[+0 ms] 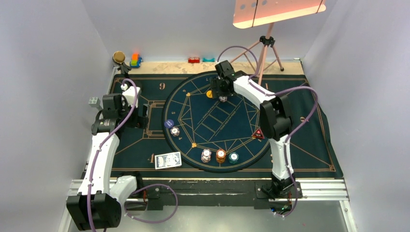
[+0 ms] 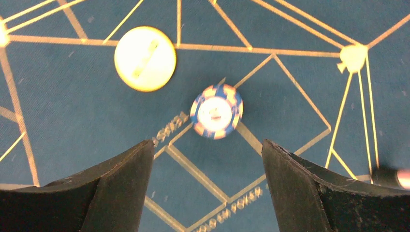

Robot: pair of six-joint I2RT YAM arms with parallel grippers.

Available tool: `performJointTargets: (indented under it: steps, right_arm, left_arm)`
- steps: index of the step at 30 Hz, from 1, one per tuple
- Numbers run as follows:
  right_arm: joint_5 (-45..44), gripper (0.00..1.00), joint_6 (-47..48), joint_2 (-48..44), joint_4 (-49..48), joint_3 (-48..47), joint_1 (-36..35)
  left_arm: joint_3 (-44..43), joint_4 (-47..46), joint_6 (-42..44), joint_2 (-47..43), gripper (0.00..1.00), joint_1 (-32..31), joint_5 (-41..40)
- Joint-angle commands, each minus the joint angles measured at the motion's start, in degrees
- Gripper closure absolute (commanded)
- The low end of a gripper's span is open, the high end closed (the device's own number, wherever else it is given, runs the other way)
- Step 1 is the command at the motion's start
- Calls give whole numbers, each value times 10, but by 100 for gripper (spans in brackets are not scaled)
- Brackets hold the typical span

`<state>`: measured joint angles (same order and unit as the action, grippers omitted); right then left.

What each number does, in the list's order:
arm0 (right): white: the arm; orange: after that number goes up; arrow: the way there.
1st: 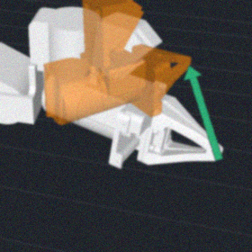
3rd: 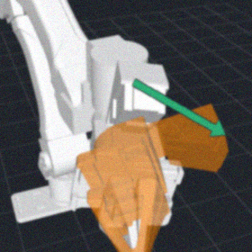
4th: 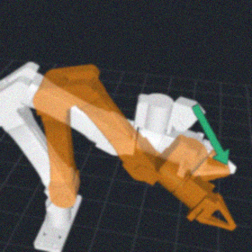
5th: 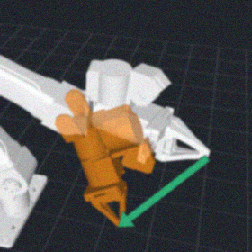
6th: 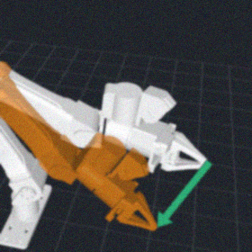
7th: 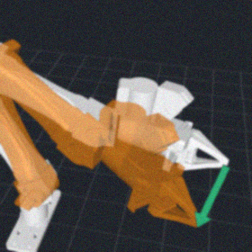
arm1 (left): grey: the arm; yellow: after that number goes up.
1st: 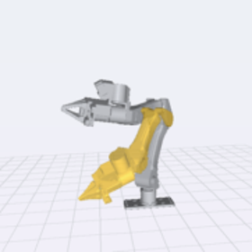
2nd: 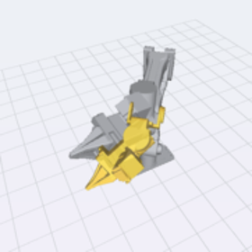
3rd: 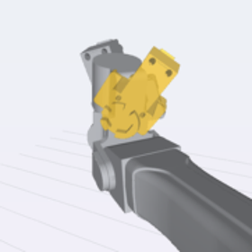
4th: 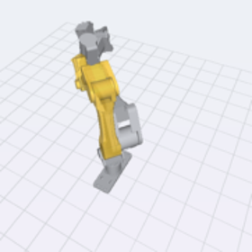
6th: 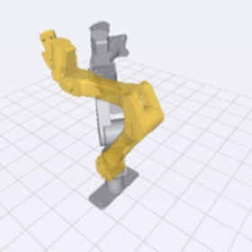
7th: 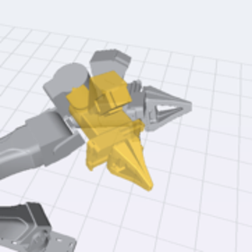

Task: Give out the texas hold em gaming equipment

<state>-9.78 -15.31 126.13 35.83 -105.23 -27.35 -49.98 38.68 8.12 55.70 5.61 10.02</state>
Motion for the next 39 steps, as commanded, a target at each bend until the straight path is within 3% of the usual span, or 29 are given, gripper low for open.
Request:
performJointTargets:
  steps: [1, 7, 14, 29, 39]
  right_arm:
    - [-10, 15, 8, -138, -6, 53, -58]
    - [17, 7, 16, -261, -22, 213, -198]
    - [77, 3, 37, -315, -11, 325, -304]
    - [141, 2, 50, -284, -23, 389, -346]
    - [124, 4, 53, -260, -34, 390, -351]
  left_arm:
    - [1, -8, 3, -10, 0, 4, 4]
    - [1, -9, 4, -13, 0, 4, 5]
    - [1, -8, 3, -14, 0, 4, 4]
    - [1, -9, 4, -14, 0, 5, 2]
    - [1, -8, 4, -14, 0, 4, 0]
